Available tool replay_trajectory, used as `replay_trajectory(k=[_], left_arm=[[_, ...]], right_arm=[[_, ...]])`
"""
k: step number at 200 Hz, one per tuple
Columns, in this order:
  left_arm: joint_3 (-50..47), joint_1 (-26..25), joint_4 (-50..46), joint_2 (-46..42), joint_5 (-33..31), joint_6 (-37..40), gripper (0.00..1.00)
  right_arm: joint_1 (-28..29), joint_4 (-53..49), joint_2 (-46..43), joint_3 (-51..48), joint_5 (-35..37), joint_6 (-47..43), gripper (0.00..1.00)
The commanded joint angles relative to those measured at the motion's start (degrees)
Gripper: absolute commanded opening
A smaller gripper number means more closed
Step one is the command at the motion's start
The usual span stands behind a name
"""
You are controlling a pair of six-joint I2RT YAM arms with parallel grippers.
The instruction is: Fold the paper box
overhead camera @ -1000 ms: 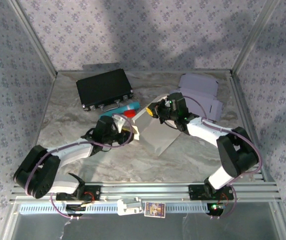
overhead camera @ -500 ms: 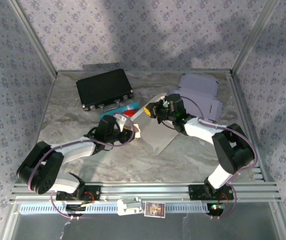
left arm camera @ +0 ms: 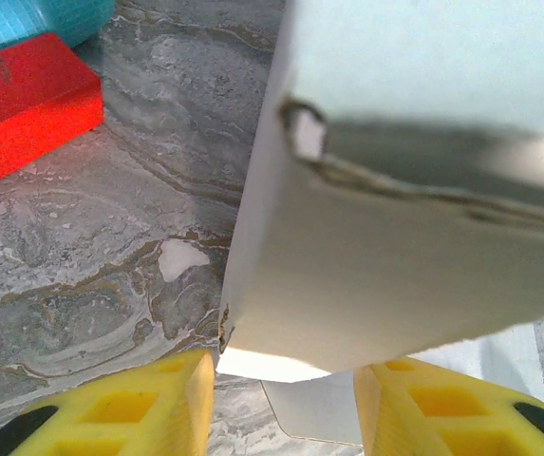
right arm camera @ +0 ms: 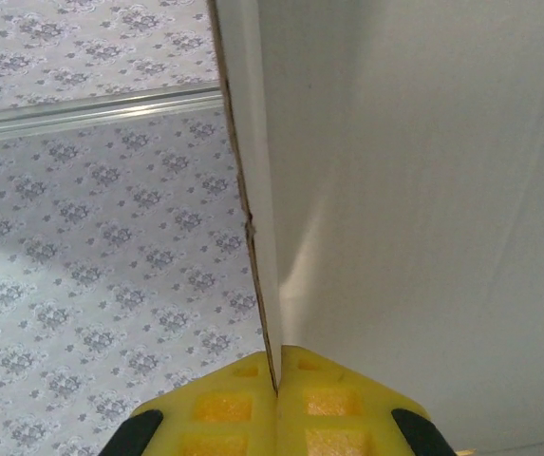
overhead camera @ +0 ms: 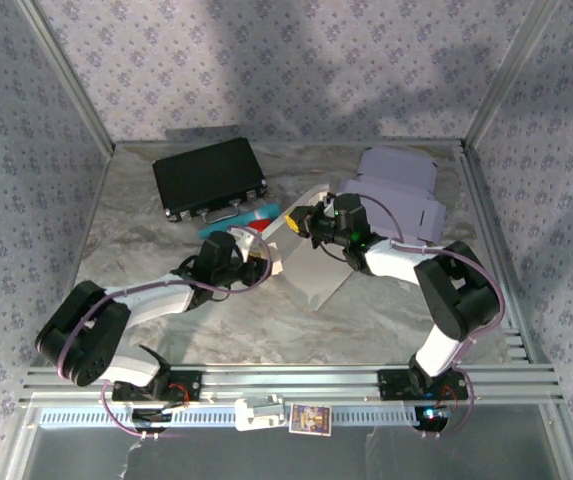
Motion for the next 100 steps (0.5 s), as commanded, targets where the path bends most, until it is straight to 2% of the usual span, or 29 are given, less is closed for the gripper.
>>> replay_trajectory(k=[1,66,100], left_arm=[[0.0,-0.5,1.3,0.6,-3.4,-0.4,0.44],[-1.3,-1.6,0.2,-0.3,-6.5,-0.2,0.45],[-2.5,-1.3,-1.3,-4.1,-7.3,-1.5,0.49]], right_arm=[[0.4,3.4,1.4,-1.4,-3.0,-1.2,0.00],[-0.9,13.6,3.7,-5.3,-6.8,-3.3,0.00],[-0.6,10.0,3.4,-5.1,-6.0,-3.2,0.00]])
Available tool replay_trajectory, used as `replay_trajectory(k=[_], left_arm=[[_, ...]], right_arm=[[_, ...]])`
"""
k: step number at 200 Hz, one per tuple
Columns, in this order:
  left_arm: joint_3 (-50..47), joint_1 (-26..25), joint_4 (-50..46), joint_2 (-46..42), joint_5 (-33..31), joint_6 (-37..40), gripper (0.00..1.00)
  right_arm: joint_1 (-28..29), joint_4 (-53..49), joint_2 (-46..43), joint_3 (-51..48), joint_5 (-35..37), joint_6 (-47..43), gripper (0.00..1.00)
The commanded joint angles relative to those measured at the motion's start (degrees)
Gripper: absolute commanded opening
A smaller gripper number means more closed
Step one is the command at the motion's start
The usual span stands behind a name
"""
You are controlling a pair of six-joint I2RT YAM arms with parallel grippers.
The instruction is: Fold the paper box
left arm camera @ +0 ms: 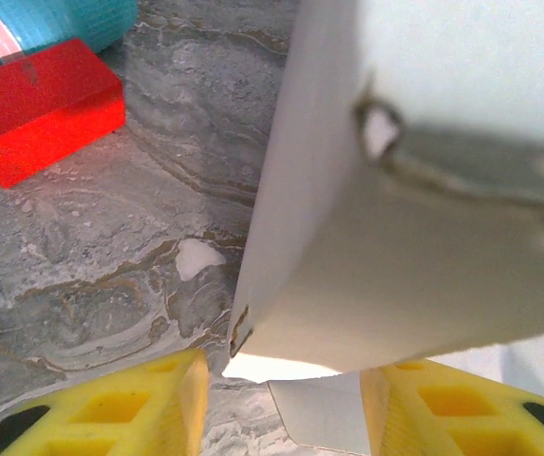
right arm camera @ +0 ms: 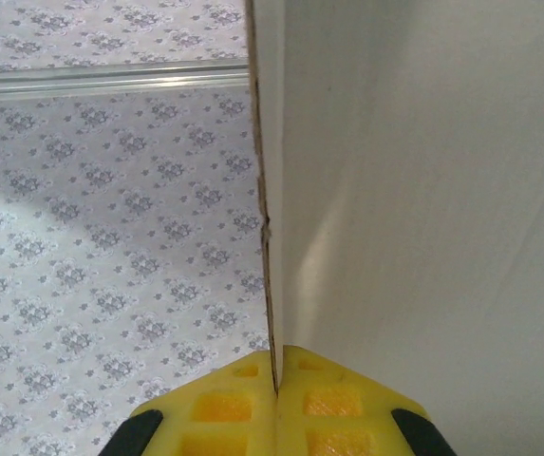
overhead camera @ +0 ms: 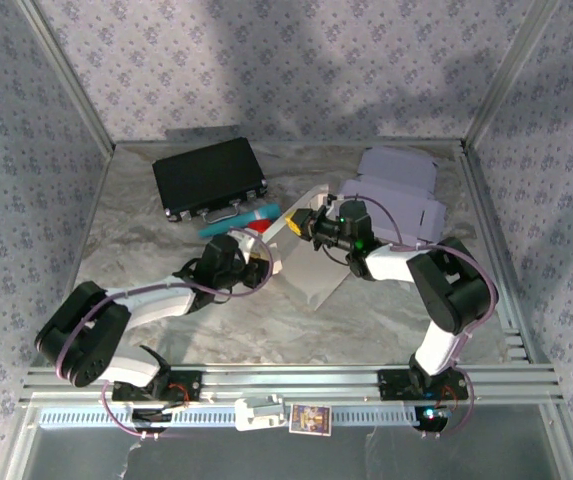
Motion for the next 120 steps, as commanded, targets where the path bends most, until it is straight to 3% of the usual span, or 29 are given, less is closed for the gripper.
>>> replay_trajectory(k=[1,38,67,120], left_arm=[[-1.3,0.4,-2.1,-3.5,-2.6,-1.1,0.49],[-1.2,4.6,-7.8,-10.6,6.4,-2.3,0.51],[-2.7,8.4,-11.9,-14.3,13.2,-0.3,0.51],[-5.4,9.3,-18.1,-22.0,10.3,-1.1,0.51]], right_arm=[[0.8,-2.3,0.8,-0.9,-2.0,-1.1,0.00],[2.0,-7.1,-1.4,0.7,2.7,-0.1,0.00],[2.7,-3.3,1.2,1.4,3.0,-0.6,0.00],[3.3,4.7,4.5,0.2,3.9,-0.1,0.00]])
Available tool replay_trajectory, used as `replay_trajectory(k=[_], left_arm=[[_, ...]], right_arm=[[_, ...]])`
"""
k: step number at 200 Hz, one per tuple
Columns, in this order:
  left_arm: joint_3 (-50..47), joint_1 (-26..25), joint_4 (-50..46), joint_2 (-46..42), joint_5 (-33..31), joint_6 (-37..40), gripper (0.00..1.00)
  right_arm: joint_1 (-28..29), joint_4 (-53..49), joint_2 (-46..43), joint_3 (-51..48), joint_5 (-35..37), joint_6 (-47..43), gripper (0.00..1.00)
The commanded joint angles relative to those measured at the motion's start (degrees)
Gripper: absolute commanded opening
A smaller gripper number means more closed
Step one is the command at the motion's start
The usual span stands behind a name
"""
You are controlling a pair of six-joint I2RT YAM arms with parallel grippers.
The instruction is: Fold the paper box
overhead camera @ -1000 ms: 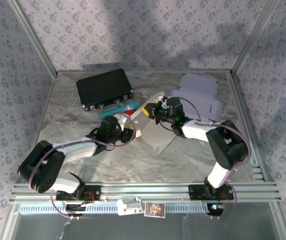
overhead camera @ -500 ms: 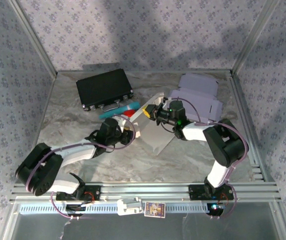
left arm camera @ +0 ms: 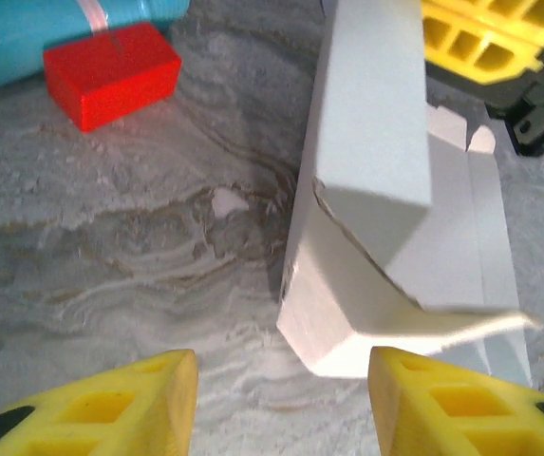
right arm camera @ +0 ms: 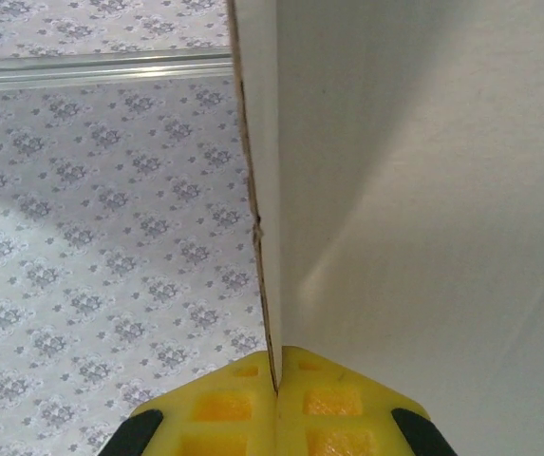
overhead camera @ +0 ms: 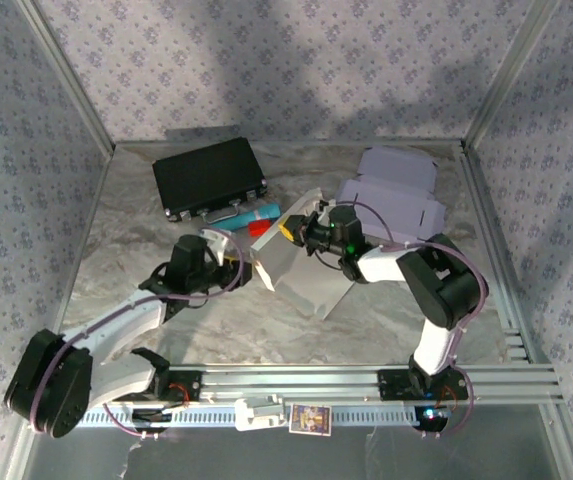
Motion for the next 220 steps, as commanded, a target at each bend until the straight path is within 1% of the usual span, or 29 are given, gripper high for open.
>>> replay_trajectory(k=[1,9,25,40,58,80,113,143,195,220], left_arm=[[-1.5,0.2,-3.9,-4.8,-0.5,-0.9,0.51],[-2.0,0.3,-4.3,-6.6,-2.1,-1.9,0.51],[-3.2,0.3,-3.7,-8.7,-2.5,-3.8,0.51],[-3.9,-0.2,-3.3,-9.1,-2.2,-5.2,0.51],[-5.0,-1.2,-1.7,-8.6,-3.5,-6.1,0.49],[-5.7,-2.7,3.3,-5.6,-5.1,-6.9,0.48],[-5.3,-7.1,10.0,0.2,-9.5,-8.5,0.45],[-5.6,-10.7,14.1,2.7,-13.0,-9.9,0.44],[-5.9,-12.4,17.1,5.3,-13.7,-10.5,0.45],[-5.5,-12.4,19.8,7.4,-12.4,-10.9,0.45]], right_arm=[[0.4,3.7,1.0,-0.5,1.0,-0.2,0.00],[0.5,4.8,1.2,-1.1,1.1,-0.1,0.00],[0.4,7.4,1.8,-2.6,0.6,0.0,0.00],[0.4,9.1,1.8,-3.8,0.1,0.0,0.00],[0.5,9.9,1.2,-5.1,0.1,-0.1,0.00],[0.5,11.8,1.1,-6.4,-0.6,-0.2,0.00],[-0.4,15.5,2.0,-7.6,-1.6,0.8,0.00],[-0.5,16.1,2.2,-7.2,-1.7,1.5,0.00],[-0.6,16.6,2.6,-6.8,-1.9,2.3,0.00],[-0.7,17.3,3.2,-7.2,-1.8,2.6,0.00]])
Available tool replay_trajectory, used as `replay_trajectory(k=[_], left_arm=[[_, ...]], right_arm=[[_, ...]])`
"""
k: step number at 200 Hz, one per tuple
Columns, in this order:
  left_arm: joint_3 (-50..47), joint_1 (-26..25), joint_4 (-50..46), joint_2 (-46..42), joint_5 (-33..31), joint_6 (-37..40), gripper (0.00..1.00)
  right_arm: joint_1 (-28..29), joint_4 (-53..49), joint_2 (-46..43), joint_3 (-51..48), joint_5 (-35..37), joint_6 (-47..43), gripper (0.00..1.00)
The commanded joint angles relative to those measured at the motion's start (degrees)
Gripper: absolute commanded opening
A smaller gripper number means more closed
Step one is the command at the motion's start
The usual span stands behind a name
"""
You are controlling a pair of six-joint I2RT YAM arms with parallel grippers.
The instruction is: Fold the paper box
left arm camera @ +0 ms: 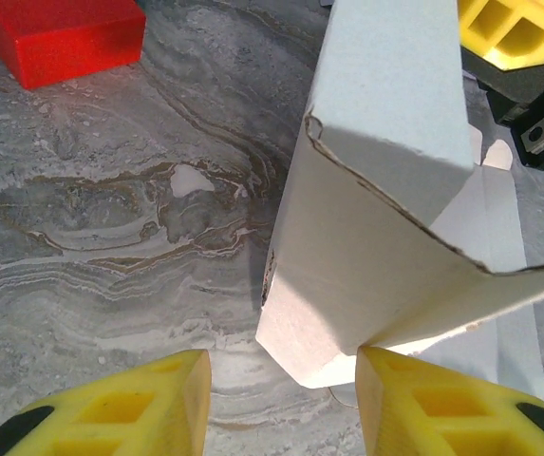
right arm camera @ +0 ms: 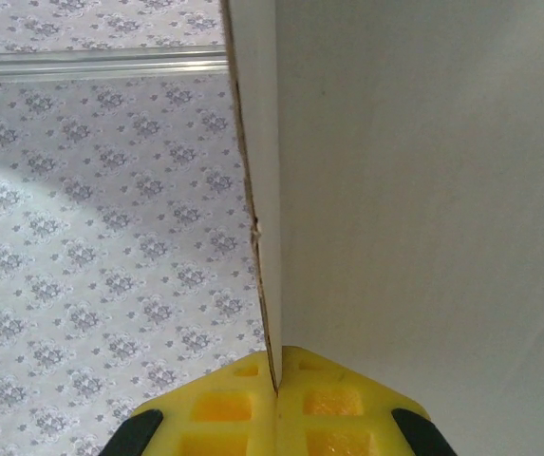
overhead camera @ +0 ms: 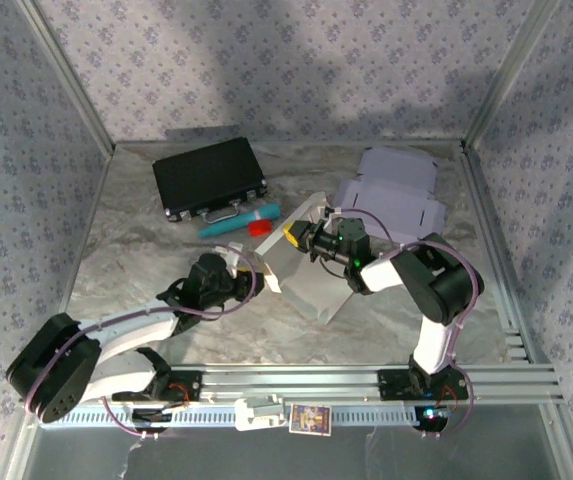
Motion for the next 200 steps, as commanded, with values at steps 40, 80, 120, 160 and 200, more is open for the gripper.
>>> replay_trajectory(k=[40,80,120,160,200], left_arm=[[0.5,-2.1,3.4,1.8,-1.0,-0.8,0.47],[1.0,-2.1,3.0,2.6,-4.0,-0.5,0.47],[3.1,-2.1,5.3,7.0,-3.1,0.1,0.44],[5.7,-2.2,4.3,8.8,-4.7,0.8,0.44],[6.6,-2.1,2.2,9.0,-6.1,1.5,0.44]], right_arm=[[-0.4,3.9,2.2,-0.1,-1.2,0.7,0.00],[-0.8,4.9,2.3,-0.1,-1.1,1.1,0.00],[-0.9,5.5,3.0,0.0,-1.4,2.0,0.00],[-1.1,5.7,3.6,0.1,-1.8,2.5,0.00],[-1.1,5.7,3.6,0.3,-1.9,3.0,0.00]])
